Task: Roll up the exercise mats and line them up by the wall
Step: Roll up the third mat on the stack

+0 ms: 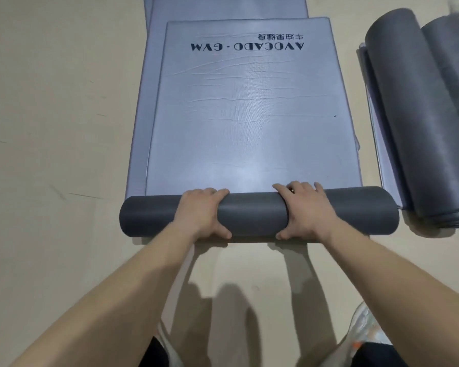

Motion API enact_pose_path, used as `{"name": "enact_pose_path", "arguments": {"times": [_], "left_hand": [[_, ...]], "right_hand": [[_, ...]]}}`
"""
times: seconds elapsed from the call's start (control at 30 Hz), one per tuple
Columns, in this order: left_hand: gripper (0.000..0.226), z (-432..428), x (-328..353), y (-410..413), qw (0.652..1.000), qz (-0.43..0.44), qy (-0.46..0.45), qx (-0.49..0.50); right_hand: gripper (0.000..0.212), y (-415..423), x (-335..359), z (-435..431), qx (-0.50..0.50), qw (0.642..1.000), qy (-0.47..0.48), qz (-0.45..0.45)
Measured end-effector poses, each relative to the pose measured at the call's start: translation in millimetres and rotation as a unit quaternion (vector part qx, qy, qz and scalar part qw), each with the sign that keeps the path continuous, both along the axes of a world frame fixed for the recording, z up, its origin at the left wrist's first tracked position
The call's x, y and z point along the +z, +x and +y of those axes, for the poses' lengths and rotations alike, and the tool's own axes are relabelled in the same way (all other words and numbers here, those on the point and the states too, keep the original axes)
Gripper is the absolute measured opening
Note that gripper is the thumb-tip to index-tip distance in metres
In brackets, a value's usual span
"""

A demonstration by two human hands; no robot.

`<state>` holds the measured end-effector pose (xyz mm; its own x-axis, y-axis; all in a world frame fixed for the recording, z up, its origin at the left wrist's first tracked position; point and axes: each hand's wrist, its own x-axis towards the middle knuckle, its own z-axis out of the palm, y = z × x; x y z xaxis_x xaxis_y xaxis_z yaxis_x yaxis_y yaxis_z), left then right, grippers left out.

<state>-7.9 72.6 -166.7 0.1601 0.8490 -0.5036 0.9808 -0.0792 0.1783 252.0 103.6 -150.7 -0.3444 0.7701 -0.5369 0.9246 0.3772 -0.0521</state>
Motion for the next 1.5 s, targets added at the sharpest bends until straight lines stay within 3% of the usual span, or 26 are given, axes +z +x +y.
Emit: {"name": "enact_pose_path", "arguments": {"times": [0.07,0.13,0.23,0.3,0.4,0.53,0.63,0.77,0.97,1.07,1.17,1.27,1.33,1.43,1.5], "left_hand": [[0.113,31,7,-7,0.994,-0.039,-0.1,0.005],[0.117,46,6,-10,0.989,-0.066,-0.131,0.016],[0.11,33,2,-18,0.995,-0.072,0.045,0.045],[0.12,7,-5,-17,0.991,-0.02,0.128,0.016],[0.143,4,-21,-14,0.993,0.052,0.103,-0.032],[0.133,50,-18,-21,0.995,0.018,0.09,-0.033],[0.135,51,-21,-19,0.992,0.058,0.105,-0.044],[0.122,49,-20,-10,0.985,0.08,0.141,-0.055],[0.112,7,0,-4,0.997,0.028,-0.012,-0.066],[0.115,-19,6,2,0.994,0.006,-0.085,-0.068],[0.112,-8,14,0,0.989,-0.012,-0.137,-0.054],[0.108,-8,20,12,0.993,0.025,-0.101,-0.055],[0.118,-30,19,29,0.997,0.06,-0.028,-0.036],[0.143,-52,11,41,0.996,0.085,0.024,-0.016],[0.14,-36,5,35,0.996,0.066,0.058,-0.008]], "right_hand": [[0.131,5,-14,-28,0.017,0.992,0.127,0.013],[0.131,8,-24,-28,0.022,0.983,0.18,0.039],[0.125,1,-19,19,0.026,0.993,0.112,0.022],[0.126,-2,-10,48,0.033,0.998,0.046,0.014],[0.131,0,-10,53,0.036,0.997,0.067,0.031],[0.147,3,-34,22,0.062,0.983,0.173,0.006],[0.132,-1,-42,43,0.069,0.975,0.21,0.006],[0.117,-4,-31,65,0.084,0.981,0.176,-0.015],[0.11,-1,-6,22,0.096,0.995,0.024,-0.018],[0.121,12,-2,-19,0.082,0.997,0.011,0.003],[0.151,19,-7,-57,0.057,0.996,0.067,-0.02],[0.149,14,-6,-50,0.028,0.998,0.044,-0.02],[0.136,8,-1,-26,0.018,0.999,0.027,0.0],[0.135,1,8,10,0.022,0.999,-0.041,0.008],[0.137,1,5,11,0.022,1.0,-0.012,0.018]]}}
